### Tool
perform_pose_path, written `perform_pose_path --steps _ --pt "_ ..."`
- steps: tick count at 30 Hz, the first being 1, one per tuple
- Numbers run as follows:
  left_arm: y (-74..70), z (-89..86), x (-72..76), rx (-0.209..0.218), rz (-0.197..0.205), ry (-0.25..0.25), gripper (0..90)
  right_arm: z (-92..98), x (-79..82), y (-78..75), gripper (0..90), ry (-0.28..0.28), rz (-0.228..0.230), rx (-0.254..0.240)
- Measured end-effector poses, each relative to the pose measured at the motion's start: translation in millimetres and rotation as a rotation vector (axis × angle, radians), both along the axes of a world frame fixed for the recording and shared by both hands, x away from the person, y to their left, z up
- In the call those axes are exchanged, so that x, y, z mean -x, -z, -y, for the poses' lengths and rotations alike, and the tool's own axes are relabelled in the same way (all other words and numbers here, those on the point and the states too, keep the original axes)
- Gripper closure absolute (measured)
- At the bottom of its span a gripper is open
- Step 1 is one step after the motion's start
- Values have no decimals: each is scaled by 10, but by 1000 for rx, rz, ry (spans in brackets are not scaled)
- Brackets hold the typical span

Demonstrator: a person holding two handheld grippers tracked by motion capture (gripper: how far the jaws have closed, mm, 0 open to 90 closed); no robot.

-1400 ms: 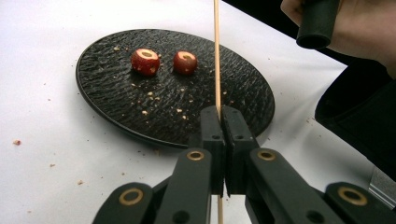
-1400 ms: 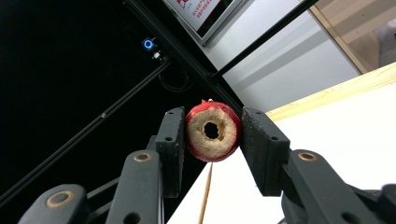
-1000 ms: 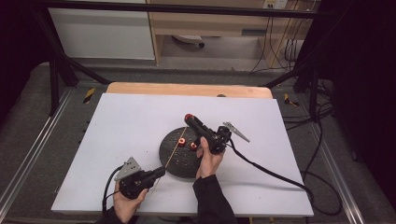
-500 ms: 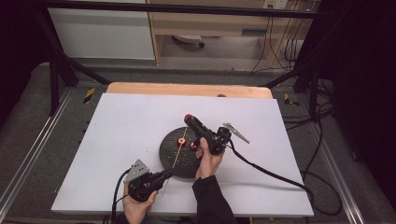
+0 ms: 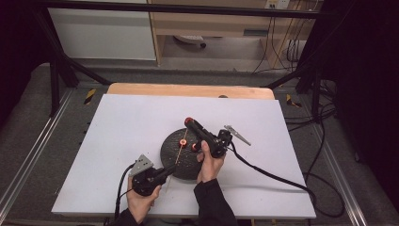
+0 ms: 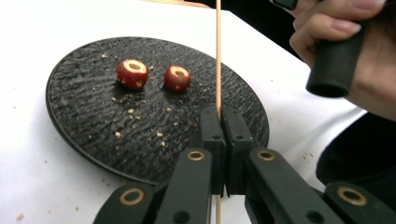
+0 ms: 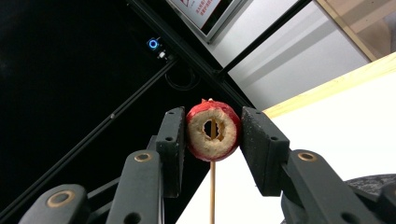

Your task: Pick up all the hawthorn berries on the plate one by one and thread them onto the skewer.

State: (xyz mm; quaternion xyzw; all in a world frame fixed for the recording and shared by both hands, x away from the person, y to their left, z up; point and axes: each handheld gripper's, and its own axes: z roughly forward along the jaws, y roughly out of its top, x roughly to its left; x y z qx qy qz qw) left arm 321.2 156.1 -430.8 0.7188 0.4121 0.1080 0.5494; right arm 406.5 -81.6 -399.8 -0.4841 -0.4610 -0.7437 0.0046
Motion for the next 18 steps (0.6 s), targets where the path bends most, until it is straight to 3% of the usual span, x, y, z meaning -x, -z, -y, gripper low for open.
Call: perform_pose_path --steps 3,7,18 --pt "-38 13 -24 -21 16 0 885 -9 12 19 615 -3 1 1" --pt "-79 -3 -83 -18 26 -7 885 -16 28 25 616 -20 -6 7" --pt "-248 74 -269 -17 6 7 885 -46 85 76 615 -48 -13 42"
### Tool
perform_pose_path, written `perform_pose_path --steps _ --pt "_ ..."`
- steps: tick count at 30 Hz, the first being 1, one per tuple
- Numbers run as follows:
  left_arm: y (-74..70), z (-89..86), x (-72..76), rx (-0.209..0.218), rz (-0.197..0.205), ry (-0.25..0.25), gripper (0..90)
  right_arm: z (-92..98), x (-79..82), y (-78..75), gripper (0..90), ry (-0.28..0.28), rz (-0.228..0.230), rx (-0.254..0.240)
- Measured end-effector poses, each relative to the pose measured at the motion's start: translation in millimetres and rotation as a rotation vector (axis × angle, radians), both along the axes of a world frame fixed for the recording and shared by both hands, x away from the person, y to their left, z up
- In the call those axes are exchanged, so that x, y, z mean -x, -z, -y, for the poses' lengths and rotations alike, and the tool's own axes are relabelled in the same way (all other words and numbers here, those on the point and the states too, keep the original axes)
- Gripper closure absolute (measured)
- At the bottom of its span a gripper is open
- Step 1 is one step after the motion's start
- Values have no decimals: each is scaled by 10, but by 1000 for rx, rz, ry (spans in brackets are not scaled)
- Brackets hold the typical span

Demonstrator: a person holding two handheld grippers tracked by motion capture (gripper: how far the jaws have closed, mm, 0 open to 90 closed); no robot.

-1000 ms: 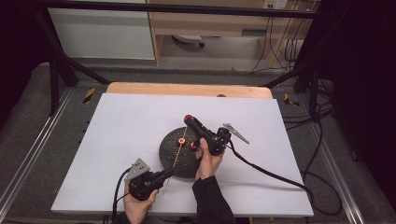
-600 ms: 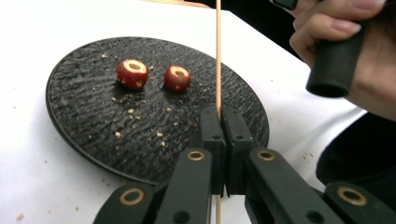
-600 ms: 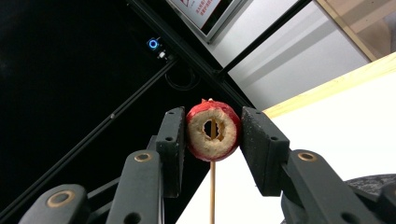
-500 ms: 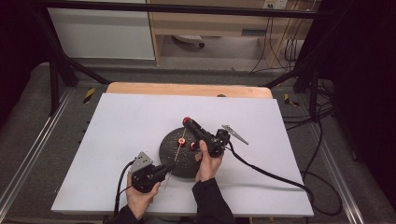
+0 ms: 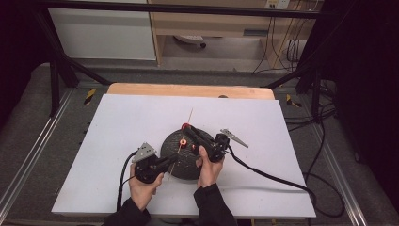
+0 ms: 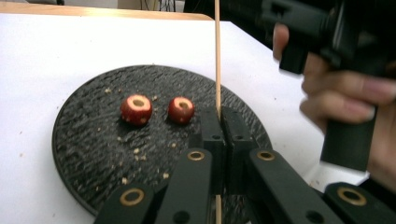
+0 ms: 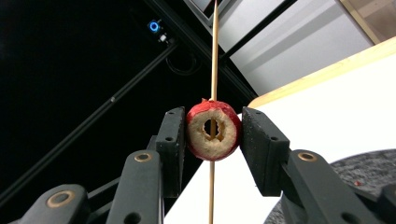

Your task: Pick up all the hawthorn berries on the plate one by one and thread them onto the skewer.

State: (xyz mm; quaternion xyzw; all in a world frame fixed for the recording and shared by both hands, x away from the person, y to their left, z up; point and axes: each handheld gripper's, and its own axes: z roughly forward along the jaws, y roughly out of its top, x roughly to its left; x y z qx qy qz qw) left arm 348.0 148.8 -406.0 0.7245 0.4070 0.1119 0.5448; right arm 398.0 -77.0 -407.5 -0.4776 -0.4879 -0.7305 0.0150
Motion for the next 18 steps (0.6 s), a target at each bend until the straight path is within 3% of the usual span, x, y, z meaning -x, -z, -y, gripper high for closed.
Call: perform_pose_path --steps 9,18 --pt "-81 34 -139 -18 5 -5 884 -44 55 78 615 -36 -13 64" --pt "-65 24 -184 -32 6 15 884 -67 95 126 613 -64 -23 122"
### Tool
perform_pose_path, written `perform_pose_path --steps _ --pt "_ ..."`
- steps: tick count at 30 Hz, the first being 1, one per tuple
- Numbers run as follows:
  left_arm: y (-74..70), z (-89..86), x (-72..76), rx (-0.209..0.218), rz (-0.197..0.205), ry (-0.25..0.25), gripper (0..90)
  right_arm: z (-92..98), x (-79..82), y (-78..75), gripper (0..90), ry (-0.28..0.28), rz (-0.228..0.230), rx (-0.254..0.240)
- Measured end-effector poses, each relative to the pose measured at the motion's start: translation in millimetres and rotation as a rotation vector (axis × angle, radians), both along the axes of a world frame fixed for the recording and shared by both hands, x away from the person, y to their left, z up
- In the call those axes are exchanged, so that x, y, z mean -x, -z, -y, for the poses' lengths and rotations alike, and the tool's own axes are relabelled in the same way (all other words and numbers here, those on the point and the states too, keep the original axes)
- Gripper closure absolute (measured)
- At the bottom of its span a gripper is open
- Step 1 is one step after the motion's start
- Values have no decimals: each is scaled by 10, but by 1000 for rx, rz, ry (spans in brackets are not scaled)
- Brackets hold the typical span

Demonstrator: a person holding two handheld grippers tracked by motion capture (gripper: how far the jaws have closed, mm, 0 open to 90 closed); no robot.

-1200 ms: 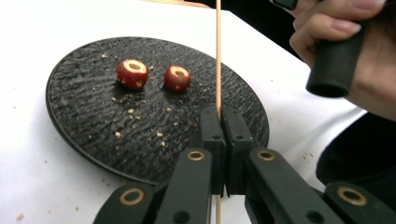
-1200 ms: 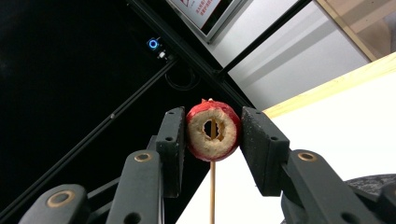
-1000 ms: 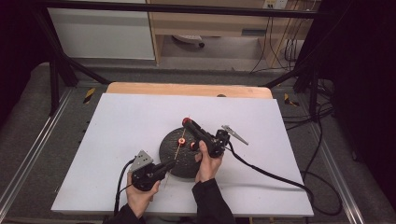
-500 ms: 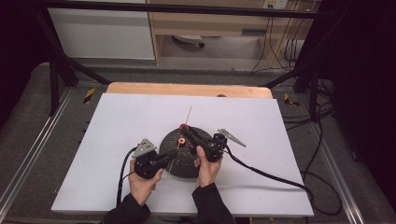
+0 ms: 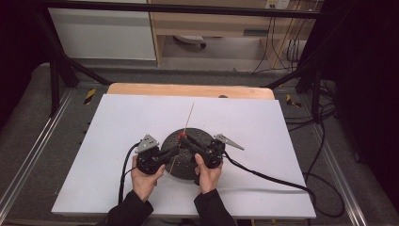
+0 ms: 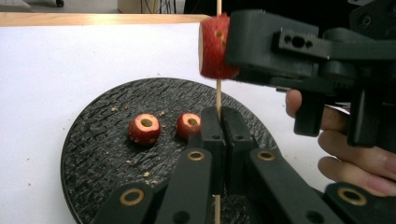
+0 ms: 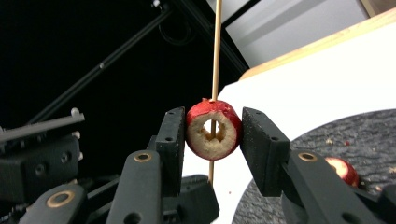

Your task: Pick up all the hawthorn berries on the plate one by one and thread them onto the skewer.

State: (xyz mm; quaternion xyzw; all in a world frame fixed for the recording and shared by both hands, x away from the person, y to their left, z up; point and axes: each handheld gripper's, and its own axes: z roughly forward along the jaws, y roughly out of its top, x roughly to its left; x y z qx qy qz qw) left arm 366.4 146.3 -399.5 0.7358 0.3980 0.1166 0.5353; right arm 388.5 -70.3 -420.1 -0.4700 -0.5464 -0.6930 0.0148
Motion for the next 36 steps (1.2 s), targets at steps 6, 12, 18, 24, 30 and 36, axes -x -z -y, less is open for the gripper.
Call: perform_pose_path --steps 6,12,18,24,30,36 --pt "19 -37 -1 -10 8 11 884 3 10 1 588 -16 -6 36" --pt "49 -150 32 -21 4 23 884 76 17 -101 460 -22 23 117" --pt "86 -322 93 -62 -2 35 884 221 -32 -170 264 -56 15 251" --pt "120 -487 168 -106 -3 38 884 312 -99 -180 134 -123 -12 438" --pt "160 -659 243 -134 -9 36 884 381 -181 -179 82 -178 -42 604" --pt "218 -812 299 -151 -24 39 884 389 -270 -209 85 -245 -48 759"
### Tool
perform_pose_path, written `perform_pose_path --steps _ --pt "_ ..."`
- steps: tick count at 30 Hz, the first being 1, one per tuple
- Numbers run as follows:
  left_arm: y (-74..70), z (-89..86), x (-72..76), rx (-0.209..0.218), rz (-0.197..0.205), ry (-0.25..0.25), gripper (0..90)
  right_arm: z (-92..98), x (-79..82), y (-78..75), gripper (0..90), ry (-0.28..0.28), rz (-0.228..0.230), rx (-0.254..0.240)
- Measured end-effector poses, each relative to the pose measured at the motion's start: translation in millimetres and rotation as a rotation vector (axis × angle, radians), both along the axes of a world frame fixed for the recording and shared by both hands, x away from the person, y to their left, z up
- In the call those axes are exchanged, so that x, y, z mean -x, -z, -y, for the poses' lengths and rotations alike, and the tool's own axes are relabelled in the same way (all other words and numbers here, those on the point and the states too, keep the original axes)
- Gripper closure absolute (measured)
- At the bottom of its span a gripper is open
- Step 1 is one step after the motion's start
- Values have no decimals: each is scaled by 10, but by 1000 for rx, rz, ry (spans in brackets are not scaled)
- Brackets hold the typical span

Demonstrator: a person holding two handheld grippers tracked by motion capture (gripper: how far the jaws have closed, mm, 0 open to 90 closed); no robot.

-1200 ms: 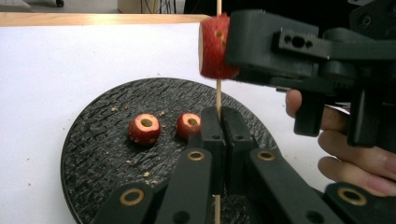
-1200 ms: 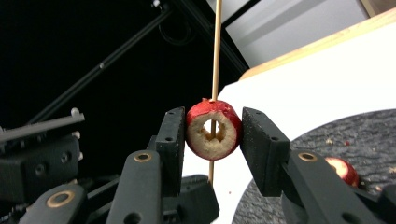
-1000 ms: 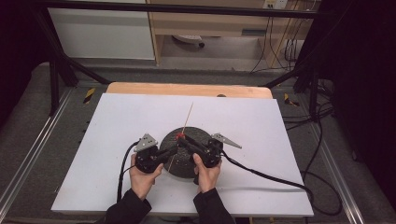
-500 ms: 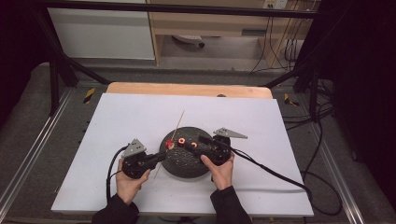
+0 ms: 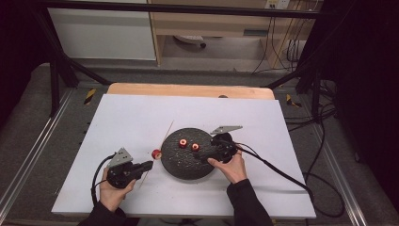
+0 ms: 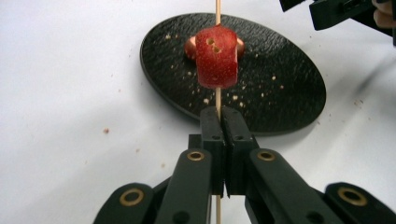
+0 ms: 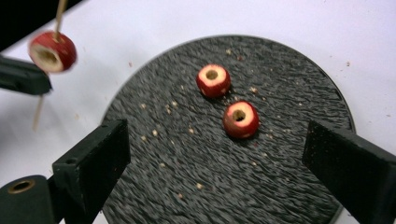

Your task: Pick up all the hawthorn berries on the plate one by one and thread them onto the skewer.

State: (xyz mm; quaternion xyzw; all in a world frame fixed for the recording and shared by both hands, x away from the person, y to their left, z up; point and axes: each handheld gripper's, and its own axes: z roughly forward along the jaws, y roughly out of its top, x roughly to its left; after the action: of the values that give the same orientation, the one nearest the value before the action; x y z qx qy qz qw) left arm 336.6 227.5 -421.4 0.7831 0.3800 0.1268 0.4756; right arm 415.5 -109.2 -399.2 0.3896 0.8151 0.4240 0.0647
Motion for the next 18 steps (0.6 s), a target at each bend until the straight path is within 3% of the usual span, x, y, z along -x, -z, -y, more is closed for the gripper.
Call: perform_pose_path --steps 11,18 --pt "45 -184 83 -47 -2 -3 883 -164 -195 -52 90 -109 -23 219" --pt "55 -198 103 -65 -6 8 884 -333 -344 -91 149 -156 -44 291"
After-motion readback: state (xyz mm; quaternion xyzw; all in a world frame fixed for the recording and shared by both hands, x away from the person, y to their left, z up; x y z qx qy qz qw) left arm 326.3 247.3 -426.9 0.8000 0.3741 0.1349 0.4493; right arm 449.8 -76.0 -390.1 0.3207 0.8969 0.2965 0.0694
